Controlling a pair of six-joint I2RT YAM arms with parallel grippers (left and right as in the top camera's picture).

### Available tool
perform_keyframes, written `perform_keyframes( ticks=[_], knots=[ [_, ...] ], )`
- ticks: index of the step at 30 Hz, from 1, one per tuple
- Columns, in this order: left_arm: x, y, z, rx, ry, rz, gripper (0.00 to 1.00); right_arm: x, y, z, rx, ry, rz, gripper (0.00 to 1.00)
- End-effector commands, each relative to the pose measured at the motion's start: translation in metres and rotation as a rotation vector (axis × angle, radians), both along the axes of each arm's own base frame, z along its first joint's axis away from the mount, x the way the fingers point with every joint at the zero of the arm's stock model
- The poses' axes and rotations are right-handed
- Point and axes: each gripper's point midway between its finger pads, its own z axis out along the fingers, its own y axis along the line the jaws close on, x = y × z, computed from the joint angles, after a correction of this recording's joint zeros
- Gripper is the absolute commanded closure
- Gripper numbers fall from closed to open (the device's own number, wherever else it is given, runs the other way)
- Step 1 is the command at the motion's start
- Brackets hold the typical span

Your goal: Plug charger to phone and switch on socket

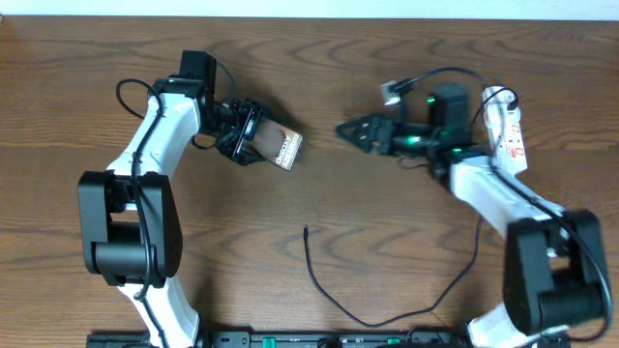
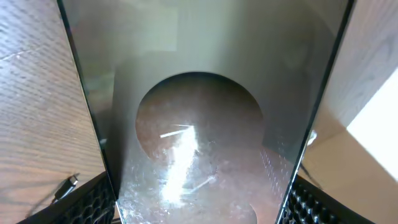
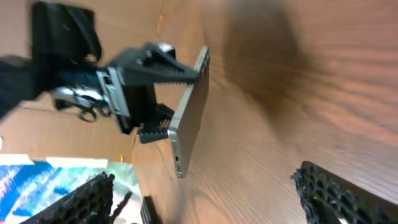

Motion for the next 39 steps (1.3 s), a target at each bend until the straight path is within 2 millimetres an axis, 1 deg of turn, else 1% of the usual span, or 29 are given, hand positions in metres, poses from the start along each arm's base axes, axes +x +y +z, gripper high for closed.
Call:
perform_keyframes(
  ticks=[1,7,8,14,17,23,26,29,32,34,39],
  knots=[
    [0.003,-0.002,0.013,0.033,0.019,0.071,0.93,-0.004,0.029,-0.011,-0.024,-0.01,0.033,0.1],
    [-0.003,-0.017,0.009,0.058,0.079,0.11,0.92,-0.009,0.054,-0.023,-0.083,0.015,-0.011,0.12],
    [-0.004,-0.019,0.008,0.069,0.085,0.115,0.93,-0.01,0.058,-0.025,-0.088,0.027,-0.02,0.13],
    [-0.009,-0.03,0.008,0.067,0.107,0.116,0.93,-0.013,0.064,-0.026,-0.087,0.07,-0.04,0.18],
    [-0.011,-0.035,0.008,0.065,0.121,0.122,0.93,-0.014,0.068,-0.028,-0.082,0.117,-0.065,0.17],
    [-0.014,-0.044,0.009,0.058,0.127,0.115,0.93,-0.016,0.072,-0.03,-0.094,0.115,-0.073,0.2],
    [-0.016,-0.051,0.012,0.025,0.146,0.115,0.93,-0.016,0.074,-0.031,-0.1,0.117,-0.081,0.22],
    [-0.017,-0.057,0.015,-0.004,0.146,0.102,0.93,-0.016,0.074,-0.031,-0.101,0.117,-0.081,0.25],
    [-0.019,-0.061,0.017,-0.017,0.15,0.09,0.93,-0.015,0.071,-0.036,-0.123,0.126,-0.103,0.26],
    [-0.02,-0.064,0.017,-0.016,0.152,0.085,0.93,-0.015,0.069,-0.042,-0.151,0.14,-0.126,0.27],
    [-0.025,-0.074,0.017,-0.017,0.165,0.078,0.93,-0.015,0.068,-0.043,-0.157,0.143,-0.131,0.26]
  ],
)
